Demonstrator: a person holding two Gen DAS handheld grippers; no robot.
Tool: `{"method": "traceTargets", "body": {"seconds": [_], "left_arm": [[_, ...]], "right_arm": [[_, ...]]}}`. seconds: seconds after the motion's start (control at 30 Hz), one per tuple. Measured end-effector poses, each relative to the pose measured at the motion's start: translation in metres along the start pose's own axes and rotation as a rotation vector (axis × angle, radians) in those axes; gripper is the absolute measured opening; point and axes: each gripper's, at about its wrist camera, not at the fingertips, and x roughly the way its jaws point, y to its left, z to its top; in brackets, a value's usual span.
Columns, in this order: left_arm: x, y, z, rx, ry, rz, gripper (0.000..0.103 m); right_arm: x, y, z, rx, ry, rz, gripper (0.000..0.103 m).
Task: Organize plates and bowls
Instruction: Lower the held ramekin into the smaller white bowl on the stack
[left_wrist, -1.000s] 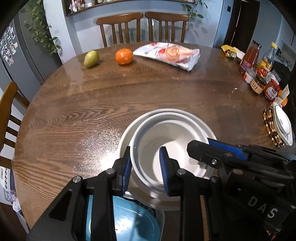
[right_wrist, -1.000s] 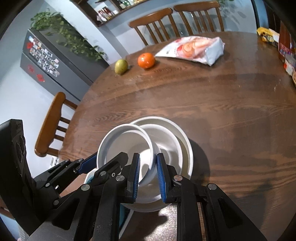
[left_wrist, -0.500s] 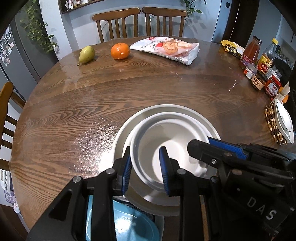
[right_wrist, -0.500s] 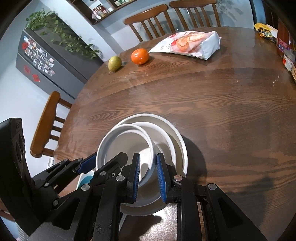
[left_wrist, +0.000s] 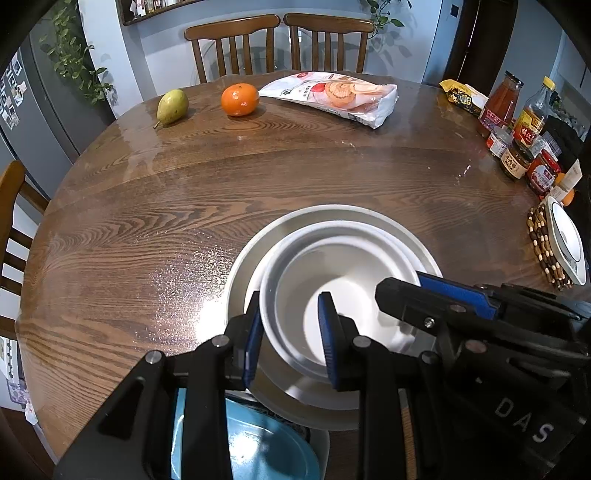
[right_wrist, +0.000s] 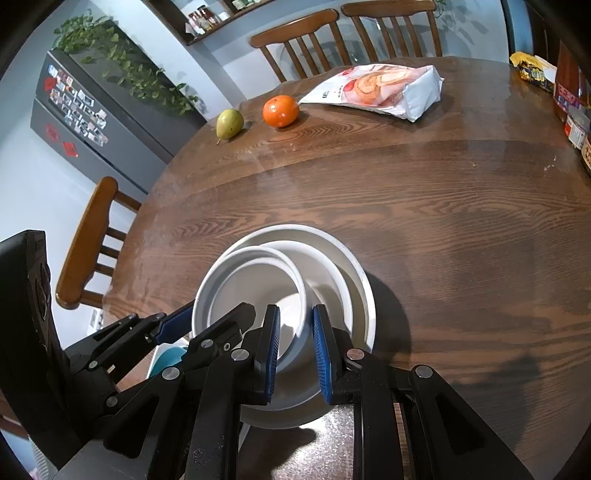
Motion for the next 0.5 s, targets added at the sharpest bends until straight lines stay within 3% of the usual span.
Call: {"method": "traceTargets", "body": {"seconds": [0.5], "left_arm": [[-0.0029,-0.0022,-0.0035,0.015,-0.009,0.009,0.025]], "right_arm": [[-0.0001,-0.0004,-0.0001,-0.018,-0.002,-0.018,0.022]]}}
